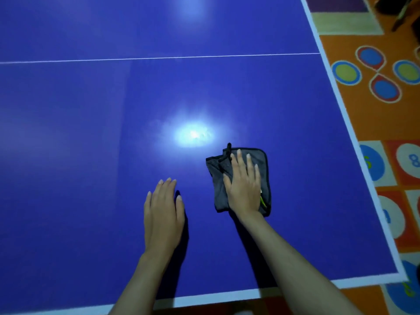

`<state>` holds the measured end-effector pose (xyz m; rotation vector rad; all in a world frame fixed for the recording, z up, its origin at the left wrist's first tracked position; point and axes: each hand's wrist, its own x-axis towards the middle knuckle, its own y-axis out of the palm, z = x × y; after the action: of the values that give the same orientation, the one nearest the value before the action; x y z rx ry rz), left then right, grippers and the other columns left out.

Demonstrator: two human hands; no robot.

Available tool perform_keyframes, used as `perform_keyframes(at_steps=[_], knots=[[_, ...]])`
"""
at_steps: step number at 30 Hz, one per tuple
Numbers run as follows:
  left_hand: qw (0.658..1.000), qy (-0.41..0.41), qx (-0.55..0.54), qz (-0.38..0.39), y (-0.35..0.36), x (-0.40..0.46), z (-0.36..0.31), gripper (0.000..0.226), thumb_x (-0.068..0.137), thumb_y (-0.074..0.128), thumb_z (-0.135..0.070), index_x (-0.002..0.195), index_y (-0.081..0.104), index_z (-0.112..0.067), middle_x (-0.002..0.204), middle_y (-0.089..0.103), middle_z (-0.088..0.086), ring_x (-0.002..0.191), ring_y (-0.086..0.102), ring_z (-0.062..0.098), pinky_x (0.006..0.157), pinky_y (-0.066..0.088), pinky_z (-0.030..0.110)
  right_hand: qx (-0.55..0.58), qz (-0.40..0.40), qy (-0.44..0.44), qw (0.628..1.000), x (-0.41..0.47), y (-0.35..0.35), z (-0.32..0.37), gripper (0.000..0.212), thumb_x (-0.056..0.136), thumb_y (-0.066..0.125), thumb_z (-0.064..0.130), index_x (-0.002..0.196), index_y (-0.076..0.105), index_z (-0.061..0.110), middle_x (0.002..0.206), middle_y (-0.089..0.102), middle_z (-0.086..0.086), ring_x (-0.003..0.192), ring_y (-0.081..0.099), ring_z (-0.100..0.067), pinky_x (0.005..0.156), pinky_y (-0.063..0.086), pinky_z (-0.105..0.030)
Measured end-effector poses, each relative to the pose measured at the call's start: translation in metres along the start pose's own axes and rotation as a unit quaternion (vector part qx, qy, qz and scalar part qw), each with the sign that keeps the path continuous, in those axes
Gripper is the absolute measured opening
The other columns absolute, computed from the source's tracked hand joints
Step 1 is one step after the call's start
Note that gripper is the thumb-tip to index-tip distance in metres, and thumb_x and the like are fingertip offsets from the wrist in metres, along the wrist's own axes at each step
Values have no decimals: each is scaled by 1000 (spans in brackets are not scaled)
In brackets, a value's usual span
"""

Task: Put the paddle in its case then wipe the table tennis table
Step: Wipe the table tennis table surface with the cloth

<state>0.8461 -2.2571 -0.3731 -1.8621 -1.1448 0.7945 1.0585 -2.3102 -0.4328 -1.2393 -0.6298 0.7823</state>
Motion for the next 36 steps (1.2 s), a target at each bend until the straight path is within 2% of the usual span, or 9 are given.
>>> perform_keyframes(at_steps=[10, 14, 18, 21, 23, 27, 36], knots=[[997, -67, -24, -20, -77, 12, 142, 41, 106, 45, -19, 147, 49, -13, 156, 48, 2, 153, 31, 18, 126, 22, 48, -2, 12, -16, 1000, -39, 46, 206, 71, 103, 53, 44, 165, 28, 17, 174, 15, -1, 160, 16, -26, 128, 23, -50], [995, -89, -37, -31, -95, 16, 170, 42, 107, 43, -20, 147, 48, -13, 155, 49, 1, 153, 30, 18, 126, 22, 48, 4, 30, -7, 1000, -49, 59, 270, 72, 103, 49, 45, 165, 25, 18, 175, 13, 0, 161, 14, -26, 129, 20, -51], [994, -89, -43, -39, -106, 23, 179, 41, 106, 44, -20, 147, 48, -13, 154, 49, 0, 152, 31, 17, 127, 21, 45, 11, 29, 0, 1000, -27, 65, 300, 71, 103, 46, 47, 165, 28, 18, 174, 16, -1, 161, 15, -26, 129, 18, -51], [996, -81, -36, -32, -109, 30, 179, 41, 107, 44, -20, 148, 47, -15, 156, 48, -1, 153, 29, 15, 127, 20, 45, 17, 25, -34, 999, -1, 66, 305, 68, 103, 45, 47, 163, 32, 19, 173, 21, -1, 160, 20, -25, 128, 21, -50], [996, -73, -37, -28, -109, 36, 175, 42, 107, 43, -20, 148, 47, -15, 156, 47, -2, 153, 28, 14, 128, 18, 44, 35, 27, -51, 998, 14, 65, 303, 65, 103, 50, 45, 162, 35, 21, 172, 25, 1, 159, 22, -23, 128, 22, -49], [998, -50, -36, -22, -102, 46, 157, 41, 107, 43, -20, 147, 48, -14, 156, 47, -1, 152, 30, 15, 128, 19, 45, 74, 46, -83, 993, 29, 59, 278, 60, 104, 55, 37, 160, 38, 23, 172, 24, 6, 160, 18, -18, 129, 20, -45], [1000, -2, -29, -11, -50, 66, 76, 44, 107, 43, -20, 151, 44, -17, 158, 45, -3, 152, 31, 16, 127, 21, 45, 91, 28, -31, 995, 59, 26, 138, 58, 106, 51, 36, 161, 36, 25, 172, 21, 9, 160, 13, -15, 131, 15, -42]])
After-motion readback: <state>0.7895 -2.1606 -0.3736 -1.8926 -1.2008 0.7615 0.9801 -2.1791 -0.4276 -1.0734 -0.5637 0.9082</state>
